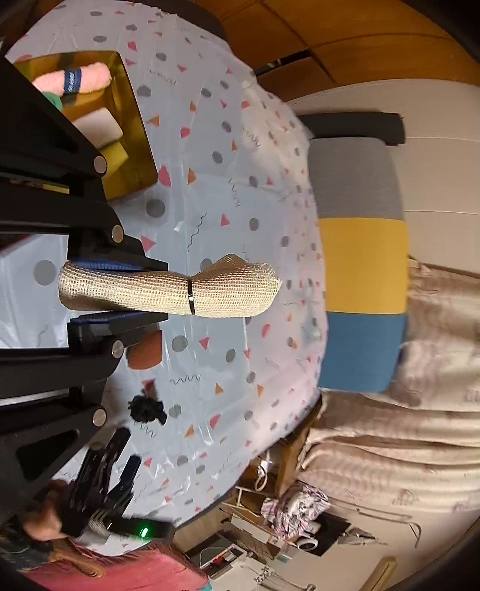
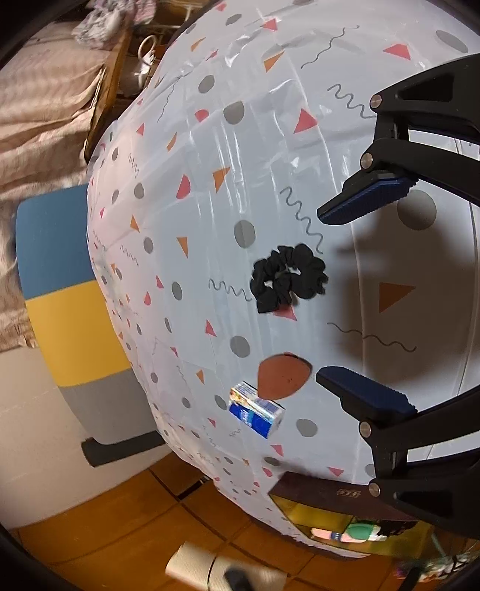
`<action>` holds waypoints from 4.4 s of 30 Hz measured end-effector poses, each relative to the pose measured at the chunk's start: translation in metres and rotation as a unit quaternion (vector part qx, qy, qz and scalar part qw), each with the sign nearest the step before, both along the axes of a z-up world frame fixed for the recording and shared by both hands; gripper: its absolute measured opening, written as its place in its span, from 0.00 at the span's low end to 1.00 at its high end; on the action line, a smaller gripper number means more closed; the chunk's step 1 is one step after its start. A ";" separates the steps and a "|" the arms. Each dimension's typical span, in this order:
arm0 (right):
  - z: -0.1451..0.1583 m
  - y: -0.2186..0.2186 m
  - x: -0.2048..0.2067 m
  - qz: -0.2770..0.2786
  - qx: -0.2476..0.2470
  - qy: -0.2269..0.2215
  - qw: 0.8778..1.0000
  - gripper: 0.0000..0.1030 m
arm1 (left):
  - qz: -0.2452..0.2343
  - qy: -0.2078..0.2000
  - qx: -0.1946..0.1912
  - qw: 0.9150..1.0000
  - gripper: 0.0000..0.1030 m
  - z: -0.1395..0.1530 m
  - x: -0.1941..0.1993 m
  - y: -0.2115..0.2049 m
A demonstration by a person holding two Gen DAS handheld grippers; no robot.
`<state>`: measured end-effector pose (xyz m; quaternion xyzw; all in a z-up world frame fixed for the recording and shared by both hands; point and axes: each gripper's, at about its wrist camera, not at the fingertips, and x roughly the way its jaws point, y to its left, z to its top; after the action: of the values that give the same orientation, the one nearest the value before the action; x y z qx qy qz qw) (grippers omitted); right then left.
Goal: Organize soft objects
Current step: 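Grasp the blue Tempo tissue pack with the right tool while the left tool holds the beige loofah, then lower the beige loofah into the gold tray and open the left tool while the right tool holds the tissues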
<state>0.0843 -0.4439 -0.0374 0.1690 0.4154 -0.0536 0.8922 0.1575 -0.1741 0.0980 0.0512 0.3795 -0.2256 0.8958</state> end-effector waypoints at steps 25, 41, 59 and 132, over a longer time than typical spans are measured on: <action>0.015 0.099 0.070 0.102 0.021 0.006 0.995 0.77 | 0.101 -0.016 -0.049 0.994 0.16 -0.056 -0.092 0.154; -0.033 0.129 0.213 0.054 0.011 0.132 0.990 0.79 | 0.142 0.015 -0.055 0.988 0.16 -0.079 -0.089 0.193; -0.039 0.199 0.084 0.280 -0.123 0.119 0.945 0.56 | 0.148 0.020 -0.056 0.987 0.17 -0.085 -0.094 0.193; -0.065 0.141 -0.009 0.195 -0.094 -0.003 0.976 0.52 | 0.313 0.066 -0.020 0.947 0.38 -0.136 -0.083 0.274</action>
<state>0.0753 -0.3031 -0.1026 0.0000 0.4310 0.0833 0.8985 0.0748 0.0997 -0.0378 -0.1029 0.4298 0.0557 0.8953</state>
